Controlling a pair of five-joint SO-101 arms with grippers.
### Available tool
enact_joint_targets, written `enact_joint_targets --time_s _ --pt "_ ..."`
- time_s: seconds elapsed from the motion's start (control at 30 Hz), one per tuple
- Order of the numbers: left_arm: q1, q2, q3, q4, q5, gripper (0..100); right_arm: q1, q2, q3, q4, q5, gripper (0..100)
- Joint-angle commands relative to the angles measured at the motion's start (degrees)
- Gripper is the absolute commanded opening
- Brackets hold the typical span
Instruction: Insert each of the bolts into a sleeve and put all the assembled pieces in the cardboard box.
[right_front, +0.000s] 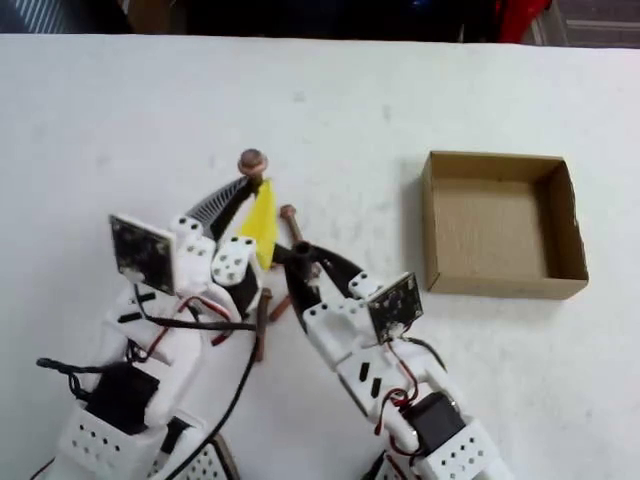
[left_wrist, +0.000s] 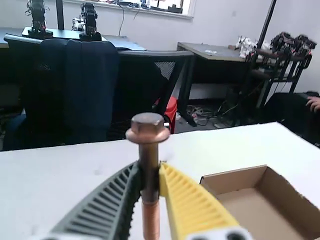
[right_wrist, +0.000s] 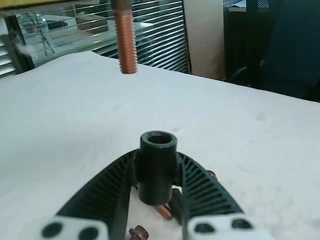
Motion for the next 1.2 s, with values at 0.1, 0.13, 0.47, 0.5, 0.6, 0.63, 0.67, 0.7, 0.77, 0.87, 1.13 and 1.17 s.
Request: enact_joint_targets --time_s 0.1,0.13,0.47,0.5,0.6,0.63,0.67,0.7,0.77,0.87,1.13,1.17 --pt "1.2 -3.3 2.5 -2.6 11.0 2 0.7 -0.8 0.4 -1.5 -0.6 1.6" --pt "1.2 -3.9 3.3 -2.6 12.0 2 0.7 -0.8 0.4 -1.5 -0.6 1.6" --pt "4.8 -8.5 6.0 -2.7 12.7 2 0.5 -0.8 0.4 -1.4 -0.5 1.6" --pt "4.8 -8.5 6.1 -2.7 12.7 2 0.6 -0.8 0.4 -1.5 -0.3 1.6" --pt "4.8 -8.7 6.2 -2.4 12.7 2 0.5 -0.9 0.4 -1.8 4.6 1.6" --pt "4.8 -8.7 6.2 -2.4 12.7 2 0.6 -0.9 0.4 -1.8 5.5 1.6" --pt "4.9 -8.7 6.2 -2.4 12.7 2 0.7 -0.9 0.4 -1.8 5.4 1.6" --pt "4.9 -8.7 6.2 -2.4 12.7 2 0.7 -0.9 0.4 -1.8 5.6 1.6" --pt "4.9 -8.7 6.2 -2.3 12.7 2 0.6 -0.9 0.4 -1.8 6.0 1.6" --pt "4.9 -8.7 6.2 -2.3 12.7 2 0.8 -0.9 0.2 -1.8 7.9 1.6" --pt "4.9 -8.7 7.9 -2.3 12.7 2 0.5 -0.9 -0.2 -1.8 12.4 1.6" --pt "4.9 -8.7 8.6 -2.3 12.7 2 0.4 -0.9 -0.2 -1.8 12.8 1.6"
